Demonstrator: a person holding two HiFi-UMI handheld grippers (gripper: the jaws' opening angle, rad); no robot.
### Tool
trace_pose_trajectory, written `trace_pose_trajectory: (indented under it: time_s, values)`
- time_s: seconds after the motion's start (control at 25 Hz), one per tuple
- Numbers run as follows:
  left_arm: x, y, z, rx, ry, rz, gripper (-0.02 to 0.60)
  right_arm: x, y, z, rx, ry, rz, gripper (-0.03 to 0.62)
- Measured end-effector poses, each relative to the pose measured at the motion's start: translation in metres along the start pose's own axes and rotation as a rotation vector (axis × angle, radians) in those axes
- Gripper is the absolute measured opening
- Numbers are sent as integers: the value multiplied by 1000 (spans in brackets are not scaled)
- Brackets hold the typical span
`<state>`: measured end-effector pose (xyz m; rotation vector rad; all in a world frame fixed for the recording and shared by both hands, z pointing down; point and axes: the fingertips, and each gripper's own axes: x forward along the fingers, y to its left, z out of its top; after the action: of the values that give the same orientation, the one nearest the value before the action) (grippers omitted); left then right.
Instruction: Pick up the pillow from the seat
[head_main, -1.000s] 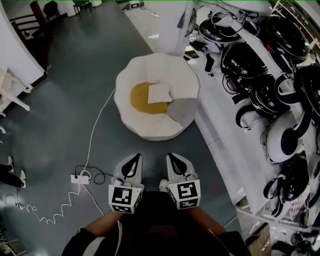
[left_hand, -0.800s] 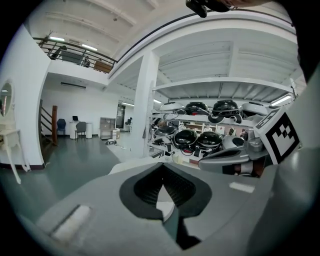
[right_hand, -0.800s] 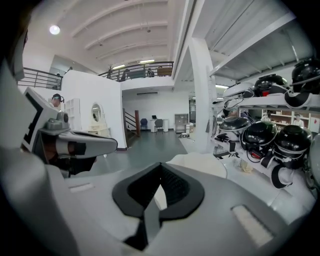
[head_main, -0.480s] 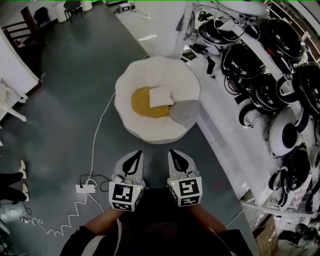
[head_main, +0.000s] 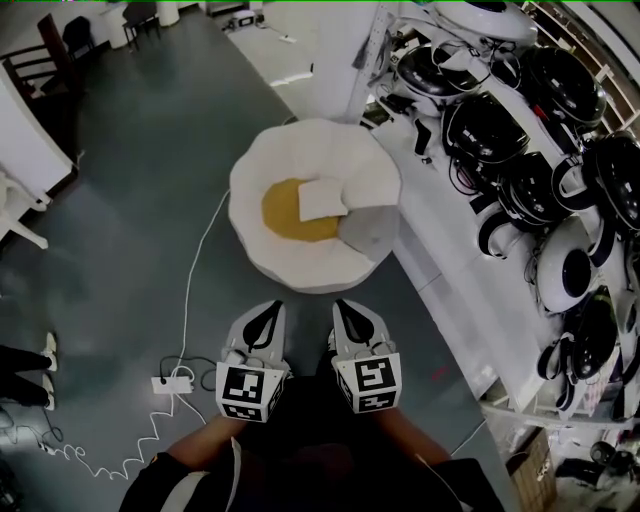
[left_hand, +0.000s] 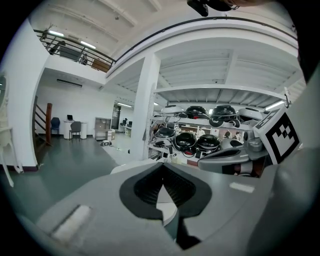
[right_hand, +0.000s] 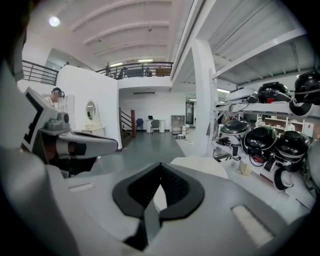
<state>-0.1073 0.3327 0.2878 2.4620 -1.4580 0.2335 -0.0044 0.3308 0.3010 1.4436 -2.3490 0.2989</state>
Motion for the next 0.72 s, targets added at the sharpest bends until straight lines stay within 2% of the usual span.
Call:
trace_pose_trajectory:
  time_s: [0.36, 0.72]
  values:
    - [27, 24, 2, 6, 16, 55, 2, 40, -11, 6, 5, 4, 50, 2]
    - [100, 33, 13, -28, 53, 81, 2, 96, -58, 8, 1, 45, 109, 2]
